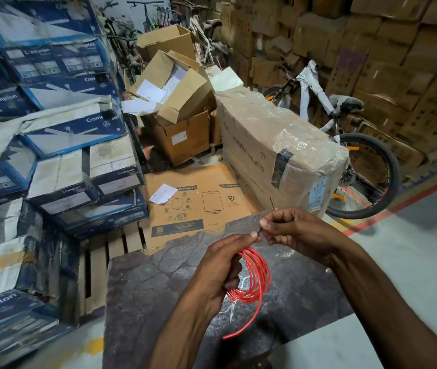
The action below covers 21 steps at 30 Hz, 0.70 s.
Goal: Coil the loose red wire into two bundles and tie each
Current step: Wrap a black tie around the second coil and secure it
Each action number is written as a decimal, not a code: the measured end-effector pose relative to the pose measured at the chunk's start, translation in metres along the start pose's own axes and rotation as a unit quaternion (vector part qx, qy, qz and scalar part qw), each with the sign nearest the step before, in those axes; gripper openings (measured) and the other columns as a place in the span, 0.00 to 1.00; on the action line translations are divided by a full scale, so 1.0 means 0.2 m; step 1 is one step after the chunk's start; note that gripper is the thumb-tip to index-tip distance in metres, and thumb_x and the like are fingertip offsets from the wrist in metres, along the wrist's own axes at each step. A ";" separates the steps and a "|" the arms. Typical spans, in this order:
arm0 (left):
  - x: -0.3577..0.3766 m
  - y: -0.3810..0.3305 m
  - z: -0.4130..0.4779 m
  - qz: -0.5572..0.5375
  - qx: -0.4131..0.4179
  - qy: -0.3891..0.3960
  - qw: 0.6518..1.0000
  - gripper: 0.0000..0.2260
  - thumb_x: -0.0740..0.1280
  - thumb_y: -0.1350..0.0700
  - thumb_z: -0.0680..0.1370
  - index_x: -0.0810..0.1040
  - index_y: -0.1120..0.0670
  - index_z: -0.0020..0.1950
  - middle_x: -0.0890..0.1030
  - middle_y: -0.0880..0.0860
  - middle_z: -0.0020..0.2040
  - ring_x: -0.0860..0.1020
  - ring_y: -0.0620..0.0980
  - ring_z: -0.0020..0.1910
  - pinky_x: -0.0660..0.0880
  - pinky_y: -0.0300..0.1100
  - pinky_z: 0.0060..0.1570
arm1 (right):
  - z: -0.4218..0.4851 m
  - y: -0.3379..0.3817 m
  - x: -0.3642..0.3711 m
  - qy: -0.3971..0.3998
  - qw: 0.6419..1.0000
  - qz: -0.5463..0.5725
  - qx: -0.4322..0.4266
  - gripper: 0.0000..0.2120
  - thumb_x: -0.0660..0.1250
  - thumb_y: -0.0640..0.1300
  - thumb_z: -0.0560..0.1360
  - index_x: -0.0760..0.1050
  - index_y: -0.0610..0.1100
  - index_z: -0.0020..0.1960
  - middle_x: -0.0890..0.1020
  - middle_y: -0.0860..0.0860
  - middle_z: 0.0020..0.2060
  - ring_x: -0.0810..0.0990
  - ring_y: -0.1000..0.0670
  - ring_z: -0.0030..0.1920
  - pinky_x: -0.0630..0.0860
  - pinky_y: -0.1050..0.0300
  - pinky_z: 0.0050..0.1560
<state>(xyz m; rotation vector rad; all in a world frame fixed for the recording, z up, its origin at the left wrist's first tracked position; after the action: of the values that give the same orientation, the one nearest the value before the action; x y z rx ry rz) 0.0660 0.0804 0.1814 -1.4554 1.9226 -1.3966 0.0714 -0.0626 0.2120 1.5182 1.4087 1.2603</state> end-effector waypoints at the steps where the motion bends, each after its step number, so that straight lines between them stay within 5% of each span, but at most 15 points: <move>1: -0.01 0.00 0.00 -0.003 0.000 -0.001 1.000 0.17 0.76 0.47 0.72 0.86 0.57 0.53 0.55 0.48 0.29 0.54 0.46 0.27 0.48 0.41 0.26 | 0.00 0.00 0.00 0.001 1.000 -0.002 -0.001 0.05 0.72 0.40 0.72 0.82 0.38 0.43 0.81 0.47 0.33 0.78 0.53 0.36 0.77 0.62 0.40; 10: -0.06 0.00 0.03 -0.024 -0.001 -0.045 0.999 0.06 0.74 0.52 0.74 0.87 0.53 0.47 0.58 0.46 0.28 0.54 0.46 0.26 0.48 0.41 0.28 | 0.03 -0.01 0.05 -0.051 0.996 -0.055 -0.044 0.08 0.66 0.39 0.80 0.79 0.36 0.45 0.80 0.48 0.35 0.79 0.55 0.34 0.79 0.63 0.44; 16: -0.10 0.02 0.04 -0.033 -0.002 -0.056 0.998 0.05 0.74 0.51 0.73 0.86 0.52 0.43 0.67 0.48 0.32 0.56 0.45 0.27 0.49 0.39 0.27 | 0.00 0.06 0.01 -0.151 0.978 -0.116 -0.081 0.11 0.63 0.37 0.83 0.76 0.38 0.42 0.77 0.45 0.34 0.77 0.52 0.35 0.72 0.72 0.32; 21: -0.10 0.03 0.03 -0.050 -0.006 -0.060 0.997 0.05 0.74 0.50 0.73 0.87 0.50 0.41 0.72 0.49 0.37 0.57 0.44 0.26 0.48 0.39 0.27 | 0.02 0.07 -0.04 -0.214 0.964 -0.119 -0.104 0.12 0.64 0.40 0.84 0.77 0.37 0.43 0.78 0.44 0.35 0.76 0.50 0.38 0.76 0.70 0.37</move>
<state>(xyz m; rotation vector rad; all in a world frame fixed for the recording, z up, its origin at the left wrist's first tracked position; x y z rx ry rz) 0.0763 0.0948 0.1673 -1.6230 1.8113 -1.3100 0.0806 -0.0725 0.2230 1.3320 1.0984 0.8406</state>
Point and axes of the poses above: each hand's wrist, its own z-axis towards the middle knuckle, its own x-axis out of the palm, y = z × x, the point moved 9 cm from there along z, towards the middle knuckle
